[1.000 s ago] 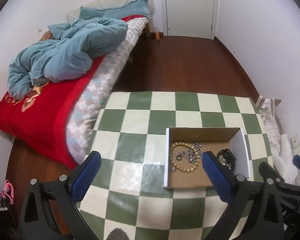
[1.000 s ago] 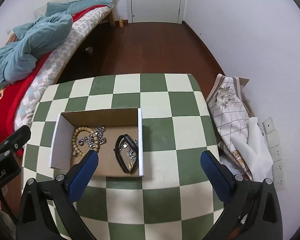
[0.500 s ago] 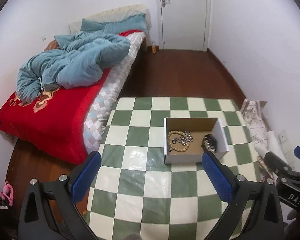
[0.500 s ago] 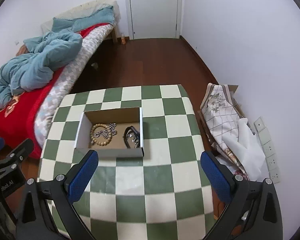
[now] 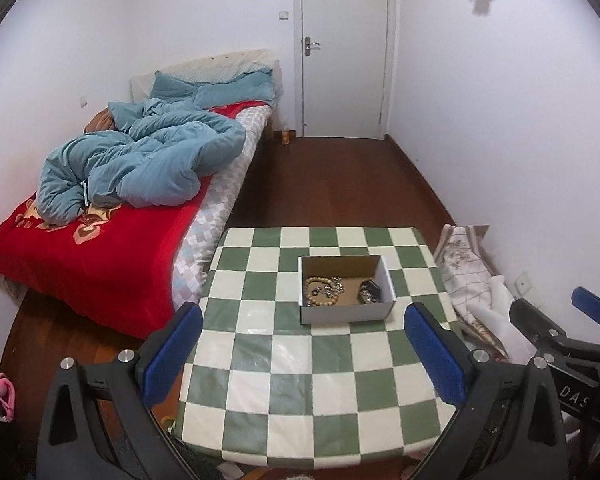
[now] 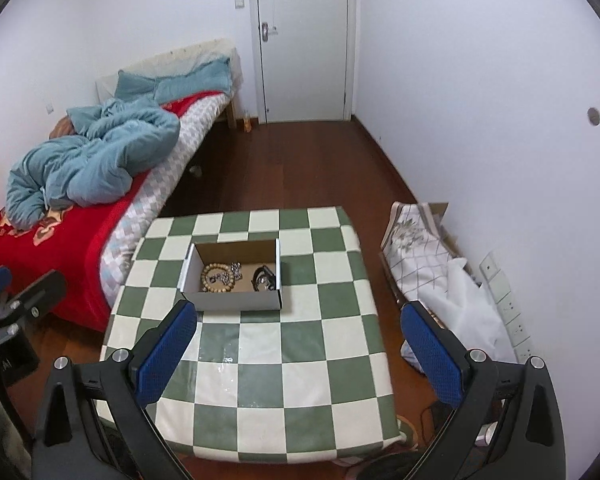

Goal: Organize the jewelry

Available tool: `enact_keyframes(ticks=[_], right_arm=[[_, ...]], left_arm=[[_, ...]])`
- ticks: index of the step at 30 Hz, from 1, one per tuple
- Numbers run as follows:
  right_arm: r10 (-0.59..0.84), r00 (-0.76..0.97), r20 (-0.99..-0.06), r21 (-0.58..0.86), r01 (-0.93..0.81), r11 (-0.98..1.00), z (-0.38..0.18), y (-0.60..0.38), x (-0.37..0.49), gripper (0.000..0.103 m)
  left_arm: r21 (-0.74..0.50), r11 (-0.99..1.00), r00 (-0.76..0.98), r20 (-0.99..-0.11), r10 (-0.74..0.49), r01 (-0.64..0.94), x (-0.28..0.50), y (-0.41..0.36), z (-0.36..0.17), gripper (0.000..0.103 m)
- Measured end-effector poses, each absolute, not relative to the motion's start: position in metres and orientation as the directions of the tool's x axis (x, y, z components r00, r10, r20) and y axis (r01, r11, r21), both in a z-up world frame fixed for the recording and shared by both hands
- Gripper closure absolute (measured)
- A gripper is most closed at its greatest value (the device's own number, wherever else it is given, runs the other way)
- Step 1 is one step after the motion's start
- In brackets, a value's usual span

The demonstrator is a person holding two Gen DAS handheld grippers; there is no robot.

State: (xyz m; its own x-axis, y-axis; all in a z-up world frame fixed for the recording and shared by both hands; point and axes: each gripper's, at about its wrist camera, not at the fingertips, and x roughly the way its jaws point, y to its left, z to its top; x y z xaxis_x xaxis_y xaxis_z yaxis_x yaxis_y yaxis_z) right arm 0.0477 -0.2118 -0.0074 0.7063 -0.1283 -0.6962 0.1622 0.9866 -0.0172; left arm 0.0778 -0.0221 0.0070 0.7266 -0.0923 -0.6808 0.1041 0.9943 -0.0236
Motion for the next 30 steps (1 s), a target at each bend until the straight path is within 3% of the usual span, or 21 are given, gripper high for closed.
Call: enact_keyframes(ticks=[16,30], right_arm=[[-0.121,0.718,-0.685,-0.017,0.15,0.989,0.05,-0.207,0.022,0.0],[-0.161,0.681,-0.714,-0.055,0.175,0.983,0.033,-0.211,0.085,0.0]], left_arm=[[-0.039,0.994,0.719,-0.687,-0.101,0.102,0.061,-0.026,0.043,0.0],[-0.039,0.998,0.699,-0.713,-0.059,0.045,0.112,-0.028,0.03,0.0]])
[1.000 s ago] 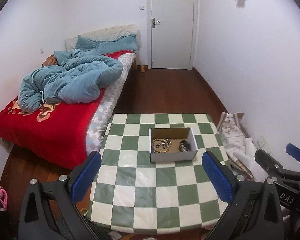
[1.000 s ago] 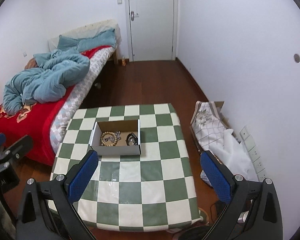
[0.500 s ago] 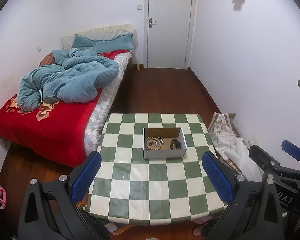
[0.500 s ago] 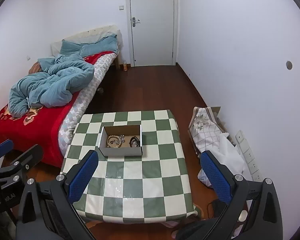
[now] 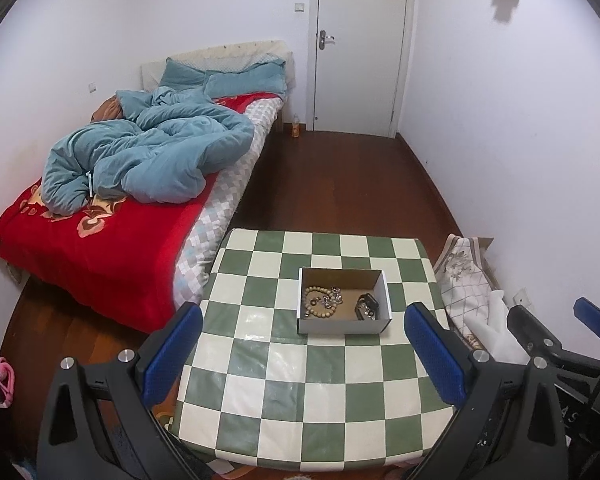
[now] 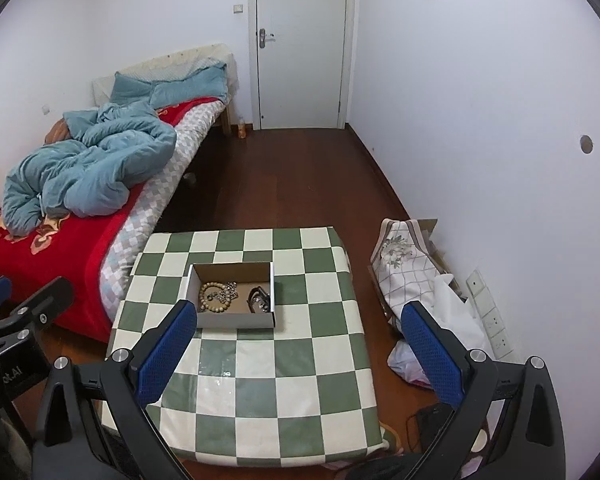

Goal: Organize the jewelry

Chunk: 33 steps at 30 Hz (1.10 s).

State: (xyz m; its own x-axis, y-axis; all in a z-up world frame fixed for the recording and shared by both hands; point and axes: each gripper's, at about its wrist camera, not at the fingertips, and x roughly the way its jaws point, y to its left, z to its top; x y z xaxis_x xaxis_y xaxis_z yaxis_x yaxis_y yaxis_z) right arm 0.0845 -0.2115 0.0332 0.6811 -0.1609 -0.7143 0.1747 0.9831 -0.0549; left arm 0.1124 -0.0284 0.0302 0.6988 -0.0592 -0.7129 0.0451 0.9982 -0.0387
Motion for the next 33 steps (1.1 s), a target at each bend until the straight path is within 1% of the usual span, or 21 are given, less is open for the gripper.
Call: enact_keyframes(ticks=[11,25,33], right_arm=[[-0.172,0.647,-0.743,-0.077,0.173,0.982,0.019,-0.216,0.115,0.0],[-0.162,0.652,-0.741,-0.085,0.148,0.985,0.025,-0.207,0.117,0.0],[-0.142,0.649,-0.747,-0.068,0.137,0.988,0.026,-0.205,0.115,0.0]], left_arm=[[-0.029,0.999,0.673,-0.739,-0.047,0.038,0.129,-0.031,0.02,0.0],[-0.007,0.999,0.665,-0.746,-0.027,0.033,0.133,-0.03,0.02,0.0],[-0.014,1.0,0.671,-0.741,-0.027,0.024,0.13,-0.024,0.023,0.0]])
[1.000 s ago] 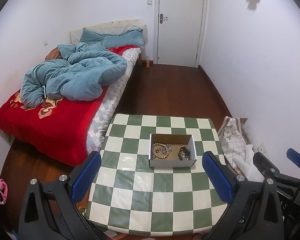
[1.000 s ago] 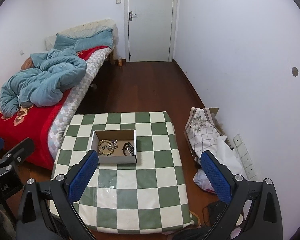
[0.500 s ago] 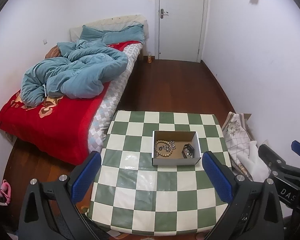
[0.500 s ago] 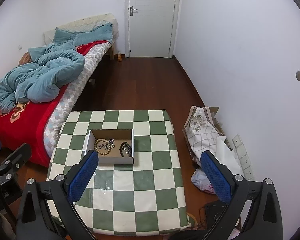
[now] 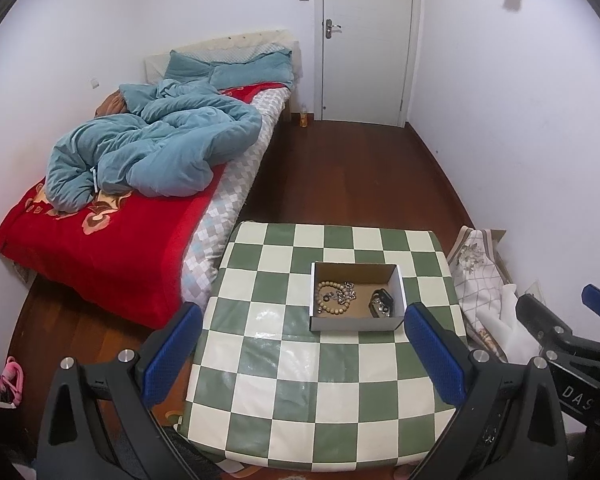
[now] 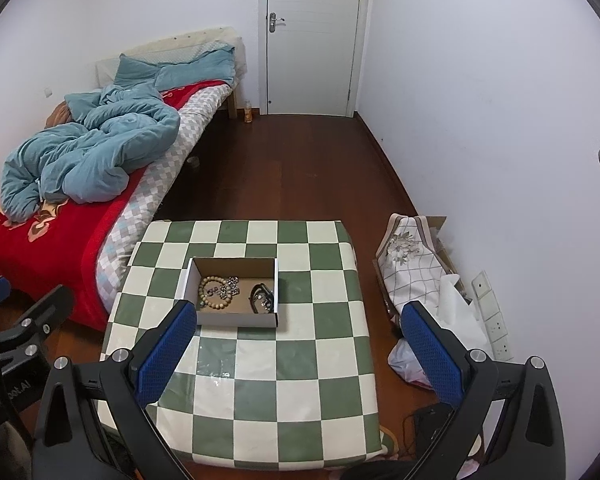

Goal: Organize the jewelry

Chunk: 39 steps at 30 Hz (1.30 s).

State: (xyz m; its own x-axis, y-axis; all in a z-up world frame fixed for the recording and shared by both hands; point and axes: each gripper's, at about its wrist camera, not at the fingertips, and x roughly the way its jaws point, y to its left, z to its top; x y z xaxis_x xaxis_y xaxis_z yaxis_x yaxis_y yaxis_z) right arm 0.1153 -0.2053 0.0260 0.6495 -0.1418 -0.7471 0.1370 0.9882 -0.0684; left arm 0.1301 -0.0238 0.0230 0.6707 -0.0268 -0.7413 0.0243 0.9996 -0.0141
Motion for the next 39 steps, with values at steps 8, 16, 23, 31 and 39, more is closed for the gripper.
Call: enact_keyframes(ticks=[8,16,23,31,39], right_arm=[[-0.136,0.64,-0.757,-0.061,0.139,0.988,0.0234,-0.2054,0.113,0.0],[-0.136,0.639,-0.757,-0.062,0.137,0.989,0.0215,-0.2025,0.1098,0.0],[-0.134,0.64,-0.757,-0.061,0.134,0.989,0.0224,-0.2013,0.109,0.0],[-0.13,0.638,-0.759,-0.059,0.13,0.99,0.0237,-0.2018,0.1082,0.0],[-0.131,0.638,-0.759,-0.06,0.131,0.99,0.0237,-0.2011,0.108,0.0]], left_arm=[[-0.017,0.999,0.659,-0.751,-0.036,0.036,0.1285,-0.0243,0.0224,0.0],[-0.015,0.999,0.66,-0.75,-0.034,0.034,0.1282,-0.026,0.0212,0.0],[-0.012,0.999,0.662,-0.749,-0.032,0.035,0.128,-0.0256,0.0215,0.0],[-0.011,0.999,0.666,-0.746,-0.031,0.034,0.1274,-0.0246,0.0217,0.0],[-0.008,0.999,0.664,-0.747,-0.027,0.031,0.1267,-0.0225,0.0222,0.0]])
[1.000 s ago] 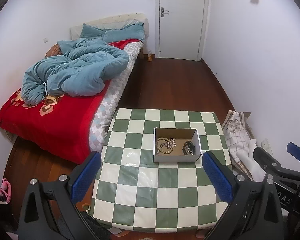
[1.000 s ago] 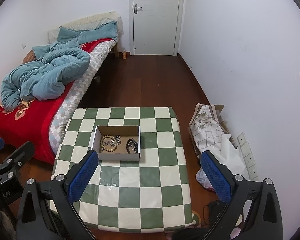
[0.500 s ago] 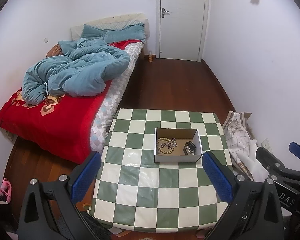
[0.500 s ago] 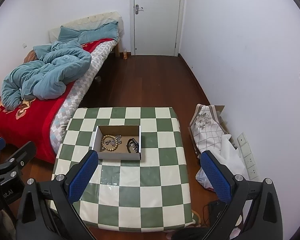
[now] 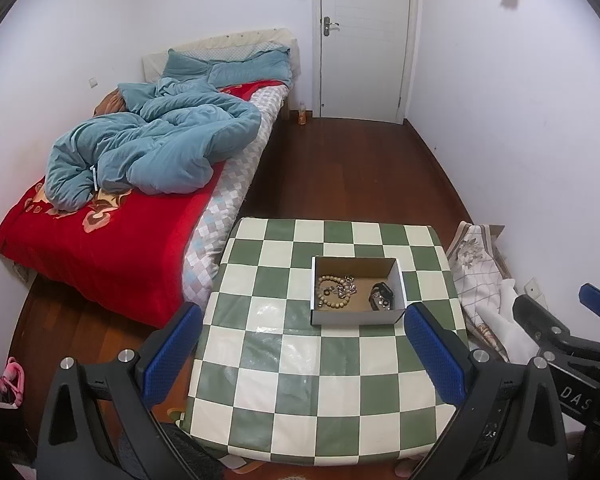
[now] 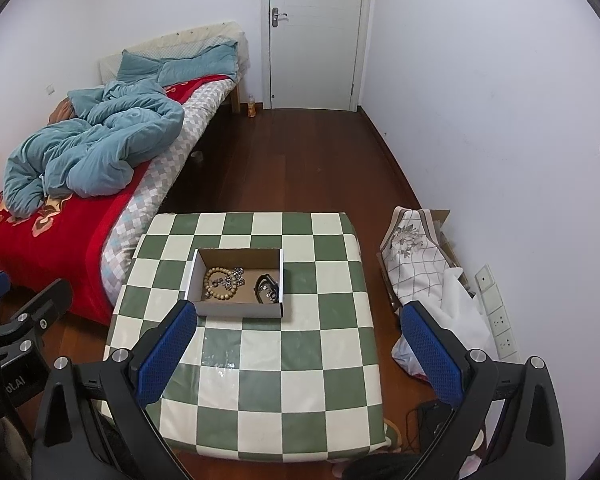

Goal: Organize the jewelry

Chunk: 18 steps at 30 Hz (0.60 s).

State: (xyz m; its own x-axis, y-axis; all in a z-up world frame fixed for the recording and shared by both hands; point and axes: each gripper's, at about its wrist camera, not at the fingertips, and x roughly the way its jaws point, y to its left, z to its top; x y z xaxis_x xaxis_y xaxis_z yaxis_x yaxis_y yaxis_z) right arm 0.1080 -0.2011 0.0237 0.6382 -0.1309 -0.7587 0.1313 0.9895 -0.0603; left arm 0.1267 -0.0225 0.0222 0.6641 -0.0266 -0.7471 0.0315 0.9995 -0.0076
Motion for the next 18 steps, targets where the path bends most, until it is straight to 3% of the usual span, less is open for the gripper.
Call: enact_keyframes(ticks=[18], right_arm=[[-0.132,0.639,-0.758,-0.062,0.132,0.989,0.0245,-0.2008,0.1079,0.0]], left_arm=[[0.02,0.999,0.676,-0.737,-0.005,0.029,0.1235,-0.0199,0.0232,0.0]])
